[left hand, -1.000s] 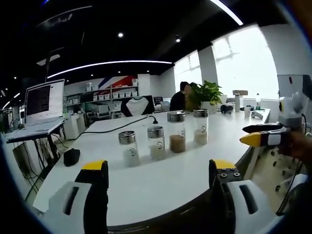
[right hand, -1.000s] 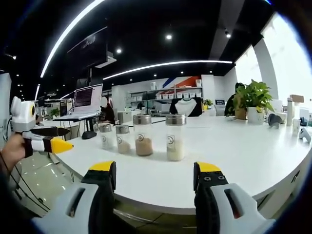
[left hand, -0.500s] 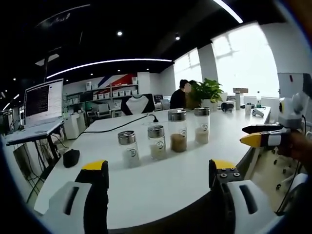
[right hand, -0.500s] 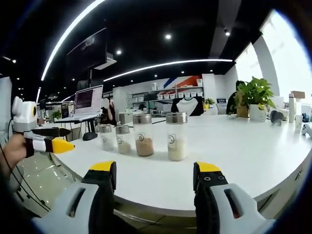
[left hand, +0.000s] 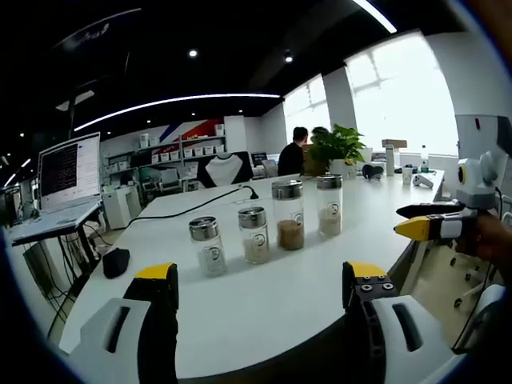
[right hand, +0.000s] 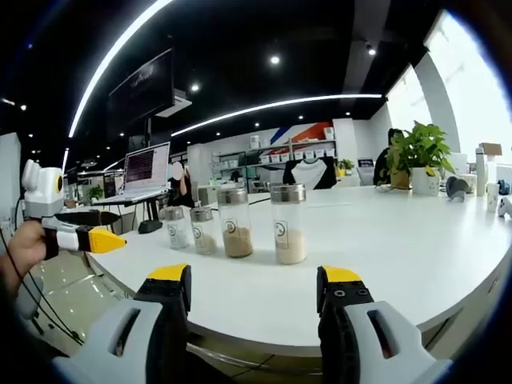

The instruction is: Rotate the seasoning bottle until the label or dispensing opening points toward the visible target arrow and the bottle remains upright within the marked orientation range

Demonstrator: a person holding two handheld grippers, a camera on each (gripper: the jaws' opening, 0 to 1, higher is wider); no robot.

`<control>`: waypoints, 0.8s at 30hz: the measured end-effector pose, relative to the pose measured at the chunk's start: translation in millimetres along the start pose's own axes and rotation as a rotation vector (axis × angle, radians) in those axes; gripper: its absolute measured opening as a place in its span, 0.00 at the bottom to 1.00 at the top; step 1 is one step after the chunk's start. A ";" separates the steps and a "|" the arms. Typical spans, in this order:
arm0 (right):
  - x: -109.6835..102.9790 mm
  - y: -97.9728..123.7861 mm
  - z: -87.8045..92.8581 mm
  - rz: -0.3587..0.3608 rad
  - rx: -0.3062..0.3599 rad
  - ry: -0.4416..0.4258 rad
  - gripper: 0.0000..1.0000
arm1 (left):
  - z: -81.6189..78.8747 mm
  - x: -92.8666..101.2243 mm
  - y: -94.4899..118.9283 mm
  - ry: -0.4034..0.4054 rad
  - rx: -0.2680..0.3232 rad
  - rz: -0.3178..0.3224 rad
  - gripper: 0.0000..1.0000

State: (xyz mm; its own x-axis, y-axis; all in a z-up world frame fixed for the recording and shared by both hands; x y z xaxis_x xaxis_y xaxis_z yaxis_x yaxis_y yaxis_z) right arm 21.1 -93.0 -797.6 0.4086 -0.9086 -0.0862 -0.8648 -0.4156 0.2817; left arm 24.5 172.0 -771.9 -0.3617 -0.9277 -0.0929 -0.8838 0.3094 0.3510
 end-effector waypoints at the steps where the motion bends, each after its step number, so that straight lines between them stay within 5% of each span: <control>1: 0.0 0.4 -0.6 -0.002 0.004 0.000 0.63 | -0.6 0.2 0.3 -0.001 -0.001 -0.002 0.89; 20: 12.4 4.3 1.6 -0.006 0.038 -0.022 0.61 | -5.6 8.4 1.7 -0.028 -0.010 -0.016 0.89; 24: 11.6 4.0 -15.7 -0.062 0.074 0.030 0.51 | -3.4 8.9 -1.6 -0.027 -0.021 -0.019 0.88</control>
Point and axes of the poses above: the point that each gripper's makers call its tool centre point, and the gripper's own axes: y roughly backward along the fingers, x roughly to its right, z roughly out of its underside, the point moved 7 cm from there along y, roughly backward along the fingers, and after that the axes turned 11 degrees about -x, right-handed, at the moved point
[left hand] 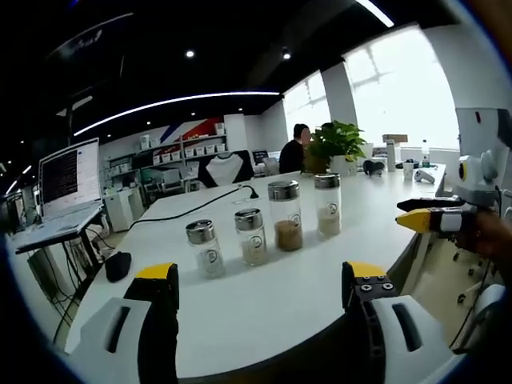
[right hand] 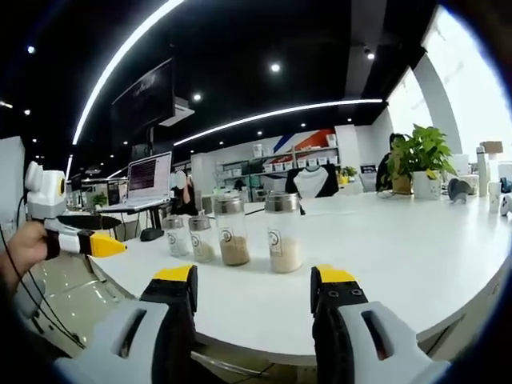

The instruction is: Rotate the seasoning bottle until the label or dispensing opening points toward the visible target arrow and the bottle remains upright within the marked orientation range

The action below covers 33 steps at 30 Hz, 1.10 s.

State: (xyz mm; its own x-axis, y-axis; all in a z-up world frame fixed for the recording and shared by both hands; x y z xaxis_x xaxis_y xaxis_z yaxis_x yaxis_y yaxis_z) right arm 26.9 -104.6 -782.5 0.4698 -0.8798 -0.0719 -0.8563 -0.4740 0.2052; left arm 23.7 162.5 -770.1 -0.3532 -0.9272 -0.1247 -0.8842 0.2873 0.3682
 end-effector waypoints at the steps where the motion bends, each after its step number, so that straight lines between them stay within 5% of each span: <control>1: 0.2 0.8 -5.7 0.003 0.010 0.005 0.50 | 0.2 0.3 -0.3 -0.002 -0.003 -0.002 0.88; 4: -1.0 4.1 -17.9 0.019 0.040 0.059 0.51 | -2.8 4.1 1.7 -0.017 0.001 -0.003 0.88; 13: -4.6 -3.2 11.1 0.006 -0.050 0.021 0.51 | 2.6 2.2 2.0 -0.005 0.007 -0.010 0.88; 33: -3.8 -0.3 13.4 0.038 -0.072 0.019 0.51 | 0.9 0.4 1.7 -0.002 0.015 0.019 0.88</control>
Point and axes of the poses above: the point that each gripper's makers call its tool centre point, and the gripper's own axes: y roughly backward along the fingers, x roughly to its right, z roughly out of its underside, the point moved 7 cm from there along y, roughly backward along the fingers, and after that the axes turned 11 degrees about -x, right-handed, at the moved point
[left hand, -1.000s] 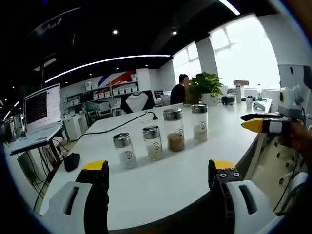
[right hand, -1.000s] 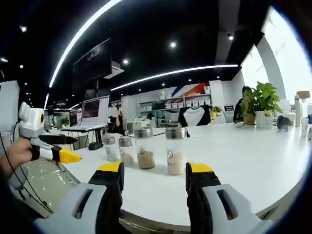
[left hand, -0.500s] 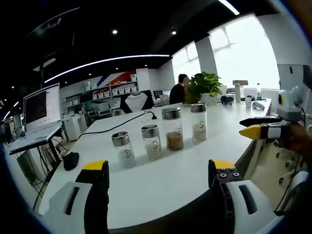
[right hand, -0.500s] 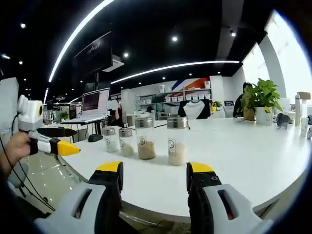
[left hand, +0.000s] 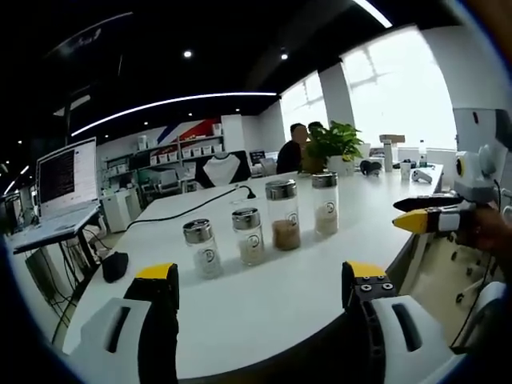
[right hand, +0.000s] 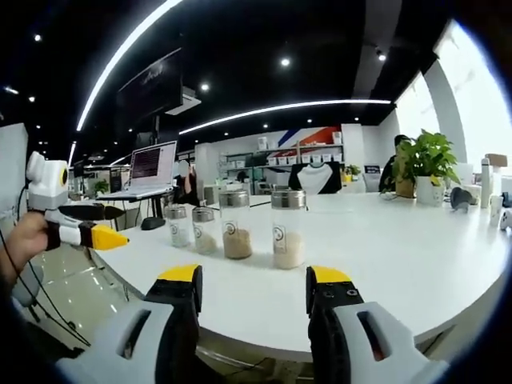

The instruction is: Rotate the seasoning bottle until the label or dispensing opening points toward the visible target arrow and the bottle remains upright within the marked orientation range

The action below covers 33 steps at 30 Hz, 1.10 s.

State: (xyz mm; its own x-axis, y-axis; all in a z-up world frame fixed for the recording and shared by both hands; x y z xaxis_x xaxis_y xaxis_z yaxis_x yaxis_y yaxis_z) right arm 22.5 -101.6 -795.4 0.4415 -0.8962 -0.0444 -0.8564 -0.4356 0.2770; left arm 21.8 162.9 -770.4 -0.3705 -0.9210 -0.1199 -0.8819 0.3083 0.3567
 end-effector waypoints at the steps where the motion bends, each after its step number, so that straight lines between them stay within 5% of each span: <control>1: 0.3 0.2 -0.1 0.001 0.001 -0.001 0.51 | -0.1 -0.1 0.1 -0.001 -0.001 0.000 0.88; 8: 2.2 1.3 -2.5 0.011 0.013 -0.008 0.54 | 1.3 -0.2 -1.2 0.008 -0.001 -0.002 0.89; 13: 5.5 3.7 -6.3 0.053 0.026 0.001 0.75 | 0.5 0.1 -1.1 0.031 0.013 0.012 0.92; 33: 5.5 1.7 -9.1 0.031 0.018 0.002 0.73 | -4.1 0.6 -4.5 0.021 0.025 -0.003 0.91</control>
Point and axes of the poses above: the point that each gripper's makers call its tool centre point, and the gripper's own axes: y roughly backward along the fingers, x roughly to its right, z roughly out of its underside, the point moved 7 cm from there along y, roughly backward along the fingers, and after that the axes turned 11 degrees about -x, right-handed, at the moved point
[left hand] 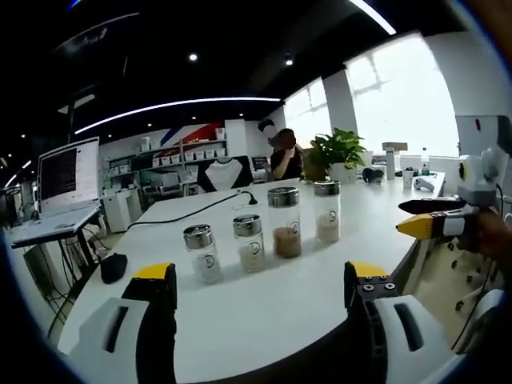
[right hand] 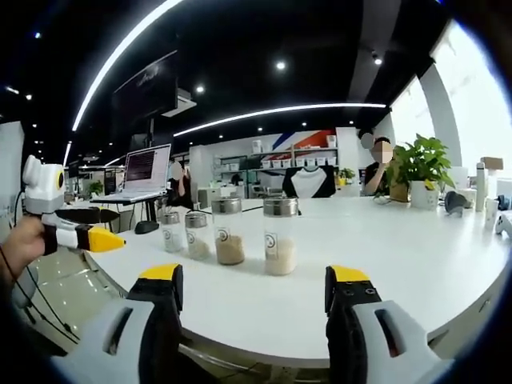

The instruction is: Rotate the seasoning bottle until the label or dispensing opening points toward the visible target arrow and the bottle remains upright within the marked orientation range

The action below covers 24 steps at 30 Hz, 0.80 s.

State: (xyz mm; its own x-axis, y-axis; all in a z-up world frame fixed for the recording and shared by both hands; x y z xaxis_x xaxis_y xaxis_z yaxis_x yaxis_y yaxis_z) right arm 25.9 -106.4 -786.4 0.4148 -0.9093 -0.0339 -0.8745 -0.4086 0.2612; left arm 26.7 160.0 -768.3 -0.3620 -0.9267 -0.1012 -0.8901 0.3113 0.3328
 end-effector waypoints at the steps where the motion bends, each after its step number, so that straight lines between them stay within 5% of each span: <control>1: 0.0 0.0 0.0 0.000 0.000 -0.001 0.73 | 0.1 0.1 -0.2 -0.002 -0.001 0.000 0.91; 24: 1.8 -22.6 -7.2 -0.046 -0.021 0.014 0.71 | 0.6 -9.3 -15.8 0.004 -0.029 -0.029 0.90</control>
State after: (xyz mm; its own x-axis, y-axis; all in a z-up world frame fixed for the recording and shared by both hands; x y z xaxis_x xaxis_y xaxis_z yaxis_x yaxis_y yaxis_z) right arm 48.2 -98.3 -785.4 0.4579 -0.8884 -0.0326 -0.8490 -0.4479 0.2801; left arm 43.9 163.8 -773.2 -0.3352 -0.9360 -0.1071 -0.8917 0.2786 0.3567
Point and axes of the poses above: the point that each gripper's makers call its tool centre point, and the gripper's own axes: y roughly backward along the fingers, x roughly to its right, z roughly out of its underside, the point moved 7 cm from there along y, roughly backward along the fingers, and after that the axes turned 11 degrees about -x, right-handed, at the moved point
